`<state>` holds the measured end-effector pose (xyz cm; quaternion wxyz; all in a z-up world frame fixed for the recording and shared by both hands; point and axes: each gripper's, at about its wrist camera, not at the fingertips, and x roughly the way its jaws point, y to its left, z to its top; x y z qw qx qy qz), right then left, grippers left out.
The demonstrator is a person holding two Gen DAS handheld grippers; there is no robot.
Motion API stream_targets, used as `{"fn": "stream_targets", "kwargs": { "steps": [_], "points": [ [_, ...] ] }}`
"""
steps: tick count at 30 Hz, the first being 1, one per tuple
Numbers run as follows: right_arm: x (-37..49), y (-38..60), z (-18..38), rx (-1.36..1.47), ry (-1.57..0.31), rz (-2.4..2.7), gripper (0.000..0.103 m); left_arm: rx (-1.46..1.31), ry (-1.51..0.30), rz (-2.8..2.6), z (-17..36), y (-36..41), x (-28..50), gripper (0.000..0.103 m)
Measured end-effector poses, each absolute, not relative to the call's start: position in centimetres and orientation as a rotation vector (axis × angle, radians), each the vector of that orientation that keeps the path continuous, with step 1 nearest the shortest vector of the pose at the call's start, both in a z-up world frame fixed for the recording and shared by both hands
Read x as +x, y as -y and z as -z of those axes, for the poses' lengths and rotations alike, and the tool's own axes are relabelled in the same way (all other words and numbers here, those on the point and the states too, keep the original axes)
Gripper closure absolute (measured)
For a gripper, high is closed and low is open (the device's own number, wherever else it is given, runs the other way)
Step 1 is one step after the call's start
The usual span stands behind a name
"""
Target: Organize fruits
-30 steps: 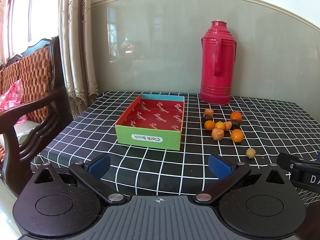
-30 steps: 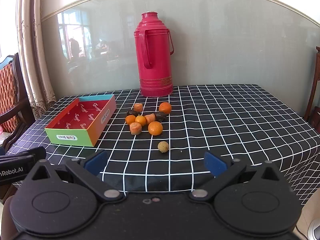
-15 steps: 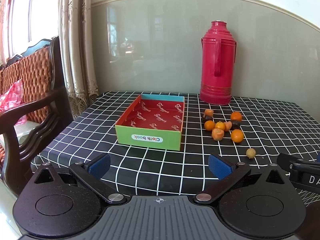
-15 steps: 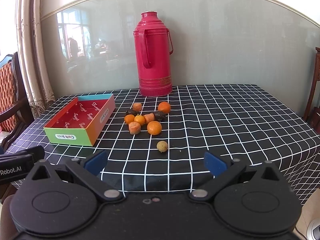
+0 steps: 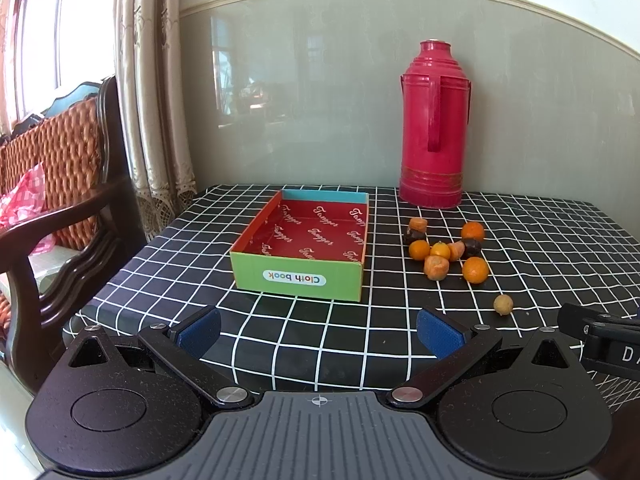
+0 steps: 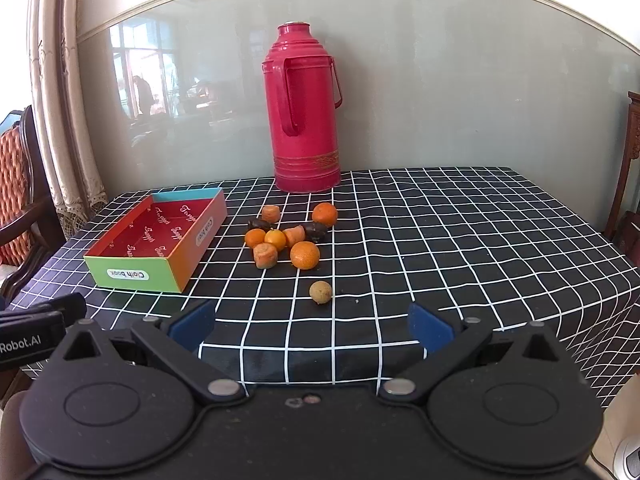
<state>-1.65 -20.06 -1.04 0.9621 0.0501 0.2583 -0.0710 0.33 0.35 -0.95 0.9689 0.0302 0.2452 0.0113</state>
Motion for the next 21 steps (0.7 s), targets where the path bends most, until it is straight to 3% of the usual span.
{"fn": "stream_targets", "kwargs": {
  "steps": [21],
  "points": [
    [-2.4, 26.2, 2.6, 0.180, -0.457, 0.353, 0.006, 0.247, -0.455, 0.083, 3.1, 6.8, 3.8, 0.000]
  ]
}}
